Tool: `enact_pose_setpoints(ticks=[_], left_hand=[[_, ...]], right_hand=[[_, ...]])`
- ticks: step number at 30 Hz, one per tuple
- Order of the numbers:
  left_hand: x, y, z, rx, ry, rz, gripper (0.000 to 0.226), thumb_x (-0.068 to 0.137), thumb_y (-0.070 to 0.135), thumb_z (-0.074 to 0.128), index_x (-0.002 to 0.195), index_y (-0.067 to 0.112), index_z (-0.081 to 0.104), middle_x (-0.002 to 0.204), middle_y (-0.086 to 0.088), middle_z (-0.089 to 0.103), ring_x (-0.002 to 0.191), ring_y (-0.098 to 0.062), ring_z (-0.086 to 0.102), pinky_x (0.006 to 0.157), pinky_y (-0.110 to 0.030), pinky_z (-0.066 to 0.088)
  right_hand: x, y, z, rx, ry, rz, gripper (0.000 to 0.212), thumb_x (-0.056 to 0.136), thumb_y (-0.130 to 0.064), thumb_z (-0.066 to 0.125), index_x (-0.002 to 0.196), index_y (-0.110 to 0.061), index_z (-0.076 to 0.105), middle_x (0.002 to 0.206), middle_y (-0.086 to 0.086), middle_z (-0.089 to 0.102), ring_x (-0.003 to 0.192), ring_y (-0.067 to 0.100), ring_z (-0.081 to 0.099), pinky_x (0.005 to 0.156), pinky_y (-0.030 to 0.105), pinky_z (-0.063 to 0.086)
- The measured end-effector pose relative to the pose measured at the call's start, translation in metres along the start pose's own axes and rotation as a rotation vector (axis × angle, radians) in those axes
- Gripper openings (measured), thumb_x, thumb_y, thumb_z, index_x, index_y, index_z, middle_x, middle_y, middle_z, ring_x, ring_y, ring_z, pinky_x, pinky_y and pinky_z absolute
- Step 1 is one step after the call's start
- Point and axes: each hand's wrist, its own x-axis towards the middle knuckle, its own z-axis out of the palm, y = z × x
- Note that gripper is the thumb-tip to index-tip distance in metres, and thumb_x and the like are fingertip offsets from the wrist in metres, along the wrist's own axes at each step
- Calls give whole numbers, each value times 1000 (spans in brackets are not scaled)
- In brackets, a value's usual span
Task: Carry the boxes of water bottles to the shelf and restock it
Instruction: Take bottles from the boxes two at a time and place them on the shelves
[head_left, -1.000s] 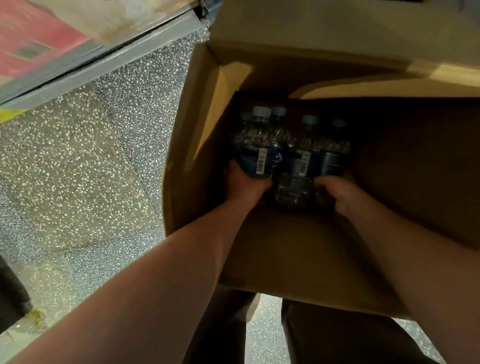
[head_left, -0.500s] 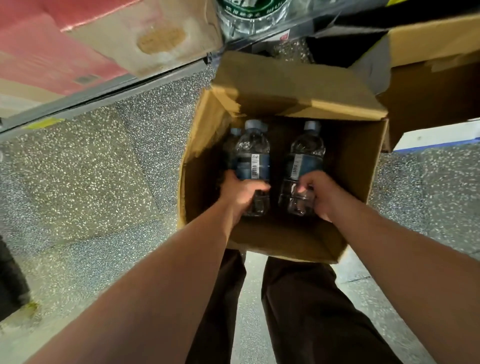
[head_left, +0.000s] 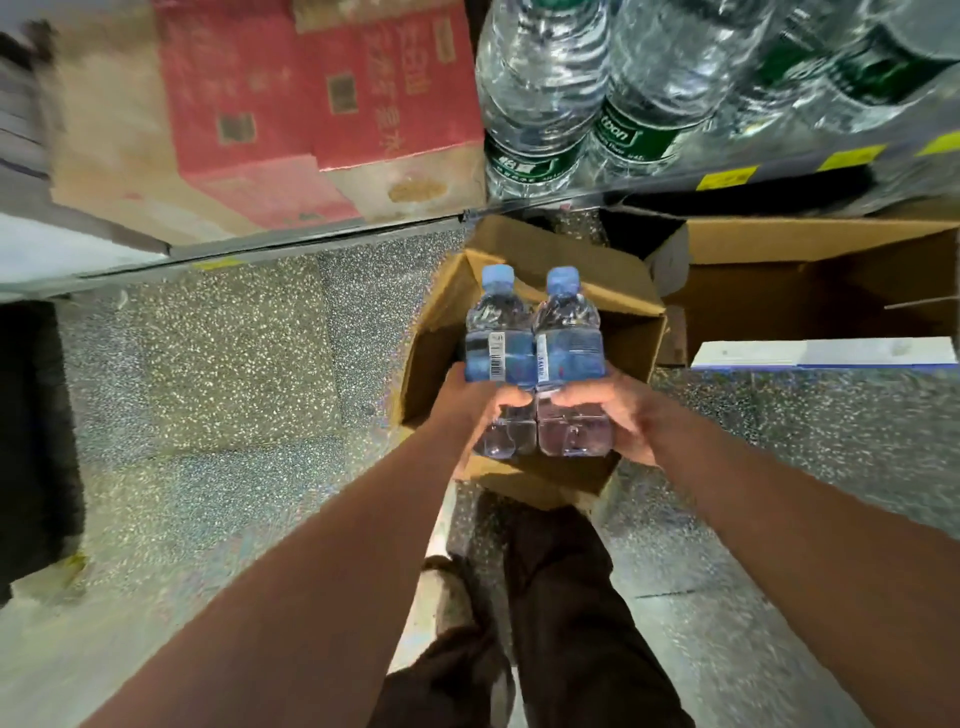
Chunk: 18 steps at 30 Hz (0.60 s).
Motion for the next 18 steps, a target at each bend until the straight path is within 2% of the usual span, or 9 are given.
enact_pose_setpoints(ticks=[2, 4, 7, 9, 11, 13, 14, 16, 18], left_hand=[[-21, 3, -9, -19, -16, 67, 40, 76, 2, 72, 110, 16, 57, 91, -1, 67, 79, -17, 62, 75, -33, 50], [-40, 8, -17, -9, -40, 131, 42, 73, 10, 76, 112, 18, 63, 98, 0, 72, 87, -16, 67, 76, -32, 54], [-74, 18, -26, 36, -82, 219, 60, 63, 33, 81, 116, 18, 60, 103, -3, 72, 88, -18, 70, 75, -39, 57], [-101, 29, -31, 49, -76, 265, 40, 80, 34, 68, 114, 16, 57, 92, 1, 68, 78, -16, 68, 69, -34, 56], [-125, 37, -39, 48, -81, 278, 21, 92, 28, 53, 110, 17, 50, 87, 3, 58, 84, -22, 62, 66, -31, 53], [-150, 45, -46, 28, -126, 270, 29, 87, 28, 58, 112, 18, 46, 98, -2, 57, 99, -30, 58, 81, -45, 53], [-163, 50, -51, 23, -144, 281, 35, 83, 27, 63, 112, 17, 47, 102, -6, 59, 99, -31, 59, 85, -49, 51], [-189, 60, -59, 6, -157, 323, 31, 81, 23, 70, 107, 14, 56, 97, -9, 65, 85, -25, 63, 78, -41, 54], [-214, 70, -64, -18, -169, 373, 36, 74, 22, 77, 104, 10, 63, 84, -7, 68, 70, -20, 64, 62, -31, 53]], right_hand=[[-20, -5, 13, -14, 6, -78, 34, 80, 2, 64, 97, -27, 65, 94, 2, 74, 83, 19, 71, 80, 37, 55], [-40, -8, 26, -28, 25, -145, 33, 83, 2, 63, 92, -30, 64, 88, -4, 73, 77, 13, 71, 72, 30, 54], [-69, -11, 47, -23, 78, -188, 42, 80, 1, 67, 107, -30, 59, 99, -1, 72, 84, 15, 70, 82, 39, 53], [-91, -15, 60, -5, 129, -195, 46, 80, 1, 67, 117, -25, 56, 102, 2, 71, 88, 19, 68, 87, 43, 51], [-117, -24, 71, 46, 149, -194, 30, 85, -4, 62, 111, -18, 59, 97, 5, 69, 86, 21, 64, 84, 42, 51], [-146, -36, 81, 137, 134, -187, 14, 87, -10, 56, 99, -15, 61, 99, 10, 68, 87, 26, 65, 88, 44, 52], [-161, -41, 84, 153, 116, -202, 16, 84, -11, 58, 99, -14, 62, 104, 13, 67, 93, 30, 66, 92, 47, 50], [-189, -50, 93, 117, 78, -264, 34, 69, -10, 67, 103, -12, 61, 107, 17, 67, 97, 35, 66, 92, 49, 51], [-215, -57, 104, 59, 79, -326, 43, 61, -10, 74, 103, -12, 62, 96, 13, 71, 83, 29, 69, 73, 41, 58]])
